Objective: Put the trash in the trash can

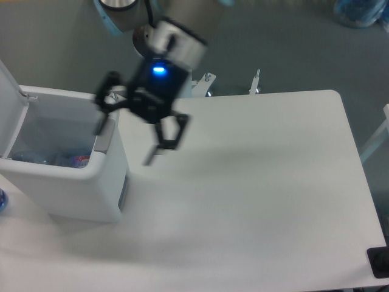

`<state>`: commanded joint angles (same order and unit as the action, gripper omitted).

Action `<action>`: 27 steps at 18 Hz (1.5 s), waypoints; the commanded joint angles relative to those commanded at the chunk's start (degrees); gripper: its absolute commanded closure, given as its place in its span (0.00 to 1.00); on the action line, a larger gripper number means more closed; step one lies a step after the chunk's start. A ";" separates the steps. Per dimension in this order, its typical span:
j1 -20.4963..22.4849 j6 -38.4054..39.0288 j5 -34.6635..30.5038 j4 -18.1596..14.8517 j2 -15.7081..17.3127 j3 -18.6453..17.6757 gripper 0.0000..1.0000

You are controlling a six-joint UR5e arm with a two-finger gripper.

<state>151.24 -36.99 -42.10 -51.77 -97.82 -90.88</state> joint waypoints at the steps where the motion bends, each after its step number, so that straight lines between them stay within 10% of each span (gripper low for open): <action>1: 1.58 -1.84 0.00 -0.09 -0.70 -0.17 0.00; 7: 8.89 -10.55 -2.63 0.00 -5.10 0.26 0.00; 20: 8.01 -14.51 -30.04 -0.70 -12.13 1.85 0.00; 27: 4.76 -30.77 -42.27 -4.92 -12.49 1.06 0.00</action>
<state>156.01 -67.76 -84.37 -56.69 -110.30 -89.82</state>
